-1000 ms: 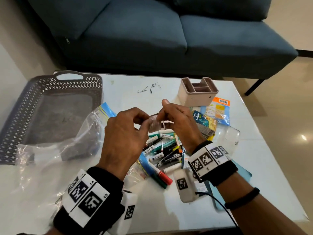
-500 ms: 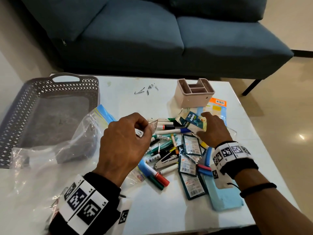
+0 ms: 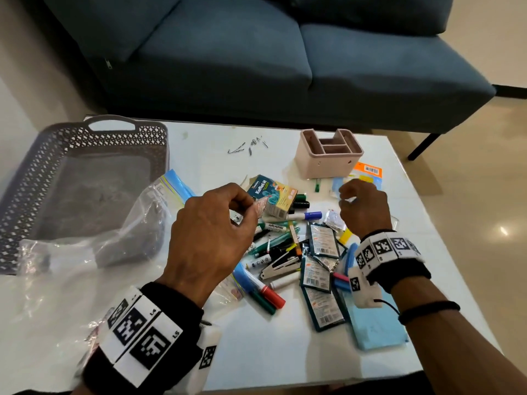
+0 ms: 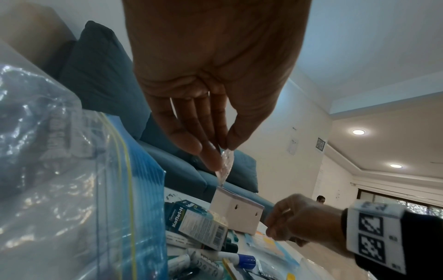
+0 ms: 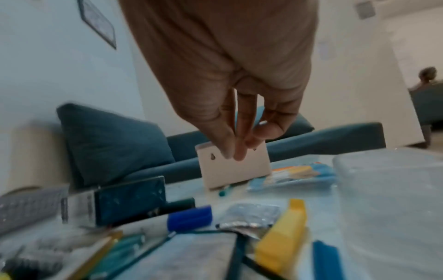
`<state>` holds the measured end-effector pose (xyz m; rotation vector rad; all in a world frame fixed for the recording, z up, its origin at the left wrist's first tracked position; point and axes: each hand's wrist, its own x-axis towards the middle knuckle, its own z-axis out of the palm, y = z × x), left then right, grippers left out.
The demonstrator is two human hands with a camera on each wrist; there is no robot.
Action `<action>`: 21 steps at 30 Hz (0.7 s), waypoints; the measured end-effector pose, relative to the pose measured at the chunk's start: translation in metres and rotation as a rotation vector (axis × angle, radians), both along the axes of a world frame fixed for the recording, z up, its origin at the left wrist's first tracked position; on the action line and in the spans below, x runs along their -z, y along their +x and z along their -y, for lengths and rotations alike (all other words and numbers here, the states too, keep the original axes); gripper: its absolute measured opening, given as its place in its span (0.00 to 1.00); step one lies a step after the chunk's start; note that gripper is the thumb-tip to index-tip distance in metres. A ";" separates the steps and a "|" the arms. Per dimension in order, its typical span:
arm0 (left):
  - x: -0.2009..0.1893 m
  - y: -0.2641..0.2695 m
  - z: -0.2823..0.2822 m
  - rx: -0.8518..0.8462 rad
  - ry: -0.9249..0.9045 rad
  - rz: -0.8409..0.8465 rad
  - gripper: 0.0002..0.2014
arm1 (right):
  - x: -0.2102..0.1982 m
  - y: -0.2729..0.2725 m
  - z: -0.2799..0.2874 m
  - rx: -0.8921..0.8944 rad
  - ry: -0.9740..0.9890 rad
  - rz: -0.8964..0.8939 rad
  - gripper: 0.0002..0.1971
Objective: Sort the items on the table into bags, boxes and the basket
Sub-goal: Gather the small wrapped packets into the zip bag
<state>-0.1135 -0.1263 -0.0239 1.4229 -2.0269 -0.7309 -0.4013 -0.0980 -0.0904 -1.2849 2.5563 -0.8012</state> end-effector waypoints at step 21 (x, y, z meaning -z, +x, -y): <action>0.000 0.005 0.006 -0.040 0.024 -0.038 0.07 | -0.002 0.010 0.007 0.014 0.236 -0.056 0.09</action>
